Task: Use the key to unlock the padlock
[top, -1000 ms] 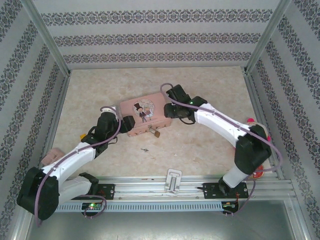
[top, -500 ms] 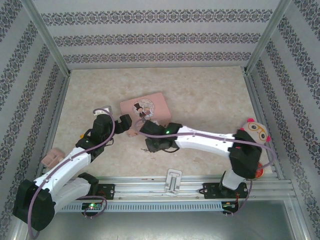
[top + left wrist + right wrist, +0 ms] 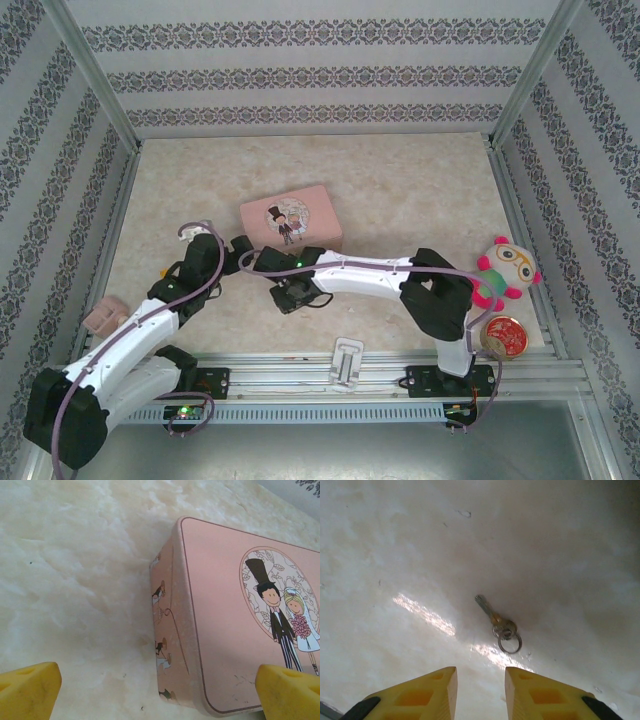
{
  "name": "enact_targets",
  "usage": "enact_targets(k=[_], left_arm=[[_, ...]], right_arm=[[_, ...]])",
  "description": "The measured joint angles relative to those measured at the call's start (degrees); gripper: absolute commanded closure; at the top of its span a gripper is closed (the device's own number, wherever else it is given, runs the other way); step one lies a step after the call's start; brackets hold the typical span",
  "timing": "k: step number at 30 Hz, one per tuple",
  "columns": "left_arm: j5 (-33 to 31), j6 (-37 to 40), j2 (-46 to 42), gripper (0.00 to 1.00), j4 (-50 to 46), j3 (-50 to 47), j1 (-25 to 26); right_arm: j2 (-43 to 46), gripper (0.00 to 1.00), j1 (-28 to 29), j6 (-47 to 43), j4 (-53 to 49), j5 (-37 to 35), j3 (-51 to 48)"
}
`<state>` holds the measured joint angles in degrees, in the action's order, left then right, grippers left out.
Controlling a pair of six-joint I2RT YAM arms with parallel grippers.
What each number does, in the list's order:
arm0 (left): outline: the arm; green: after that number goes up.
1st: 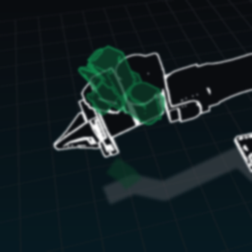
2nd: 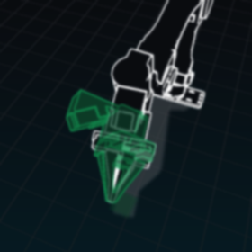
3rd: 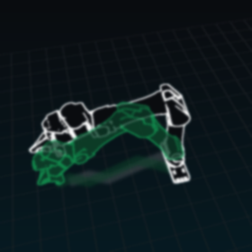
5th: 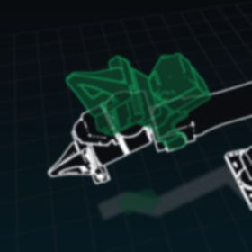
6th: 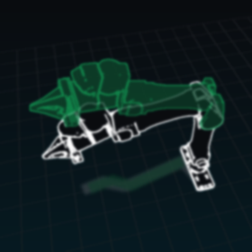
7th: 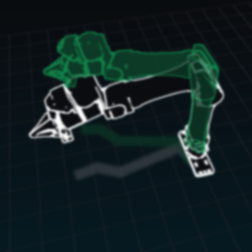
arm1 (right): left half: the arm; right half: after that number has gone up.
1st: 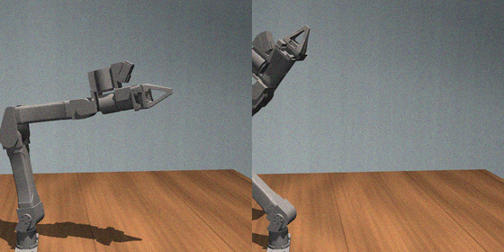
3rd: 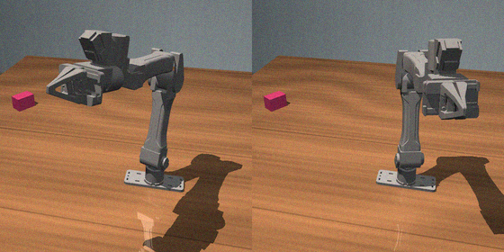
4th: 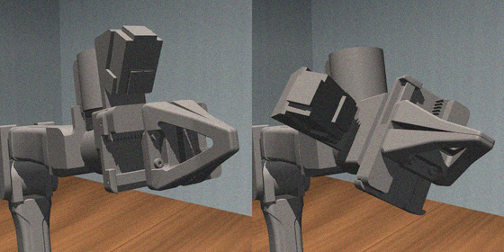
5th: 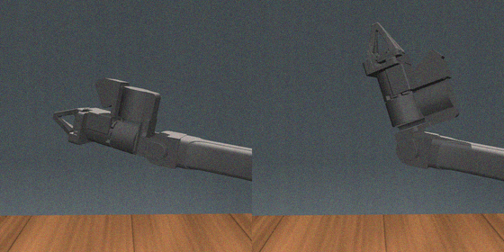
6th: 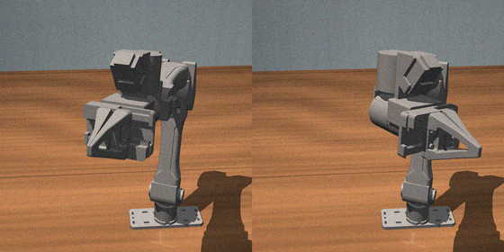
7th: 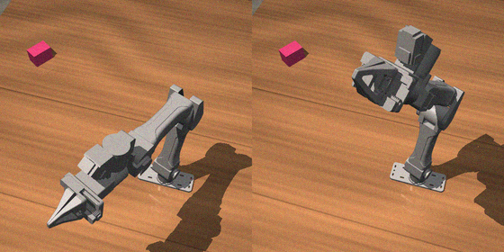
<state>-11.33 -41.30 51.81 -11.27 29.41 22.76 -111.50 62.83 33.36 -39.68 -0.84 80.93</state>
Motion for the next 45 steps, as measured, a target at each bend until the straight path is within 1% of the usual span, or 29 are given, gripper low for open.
enact_targets(k=[8,17,32,45], left_arm=[[-1.11,-1.09,-1.75,0.01,-1.46,-1.11,-0.2],[-1.84,-1.73,-3.02,0.01,-1.66,-2.51,-0.37],[-0.52,-4.42,-3.02,0.01,-1.55,-4.46,-0.39],[-0.07,-4.46,-3.19,0.01,-1.6,-4.46,-0.39]], right_arm=[[-3.17,0.69,-1.77,-2.47,-0.35,1.31,2.01],[-6.21,0.69,-1.95,-3.82,-0.48,3.23,4.07],[-6.38,0.69,-1.95,-3.72,-1.46,2.84,2.84],[-5.11,0.7,-1.95,-3.28,-0.81,2.8,0.96]])
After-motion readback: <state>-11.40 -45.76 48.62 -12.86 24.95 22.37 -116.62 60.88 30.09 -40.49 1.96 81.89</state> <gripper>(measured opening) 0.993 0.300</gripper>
